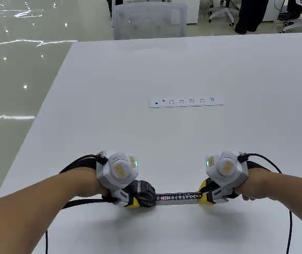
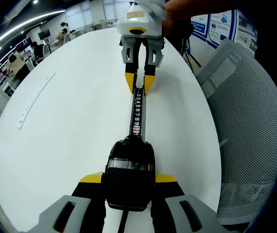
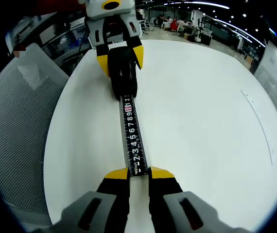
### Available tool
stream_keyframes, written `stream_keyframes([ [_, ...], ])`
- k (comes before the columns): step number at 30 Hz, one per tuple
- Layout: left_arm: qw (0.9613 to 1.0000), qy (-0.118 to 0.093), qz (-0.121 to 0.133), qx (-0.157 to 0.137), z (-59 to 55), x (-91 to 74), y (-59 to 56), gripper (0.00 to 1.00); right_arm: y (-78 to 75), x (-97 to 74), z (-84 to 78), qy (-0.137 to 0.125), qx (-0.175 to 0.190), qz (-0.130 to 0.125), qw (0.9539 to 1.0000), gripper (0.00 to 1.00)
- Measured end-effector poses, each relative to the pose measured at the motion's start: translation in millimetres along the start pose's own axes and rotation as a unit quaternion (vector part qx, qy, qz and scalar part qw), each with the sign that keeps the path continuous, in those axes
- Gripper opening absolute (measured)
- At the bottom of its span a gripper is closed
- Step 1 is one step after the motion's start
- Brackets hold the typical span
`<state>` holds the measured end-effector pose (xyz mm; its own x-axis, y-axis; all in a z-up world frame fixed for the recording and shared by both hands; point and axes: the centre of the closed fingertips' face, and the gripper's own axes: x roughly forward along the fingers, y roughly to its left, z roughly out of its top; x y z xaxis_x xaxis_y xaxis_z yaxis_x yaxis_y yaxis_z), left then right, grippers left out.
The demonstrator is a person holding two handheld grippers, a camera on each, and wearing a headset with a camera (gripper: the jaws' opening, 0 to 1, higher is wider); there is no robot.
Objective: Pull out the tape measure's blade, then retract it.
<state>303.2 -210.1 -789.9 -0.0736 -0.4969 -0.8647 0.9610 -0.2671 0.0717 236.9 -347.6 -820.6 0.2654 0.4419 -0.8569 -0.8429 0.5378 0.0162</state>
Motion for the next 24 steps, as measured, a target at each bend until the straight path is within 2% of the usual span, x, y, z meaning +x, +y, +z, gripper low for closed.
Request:
stream_keyframes([
  [24, 1.0000, 0.001, -0.001, 0.002, -0.2, -0.6, -0.3, 0.32, -2.4, -12.2, -16.9, 0.000, 0.007, -0.007, 1.0000, 0.12],
])
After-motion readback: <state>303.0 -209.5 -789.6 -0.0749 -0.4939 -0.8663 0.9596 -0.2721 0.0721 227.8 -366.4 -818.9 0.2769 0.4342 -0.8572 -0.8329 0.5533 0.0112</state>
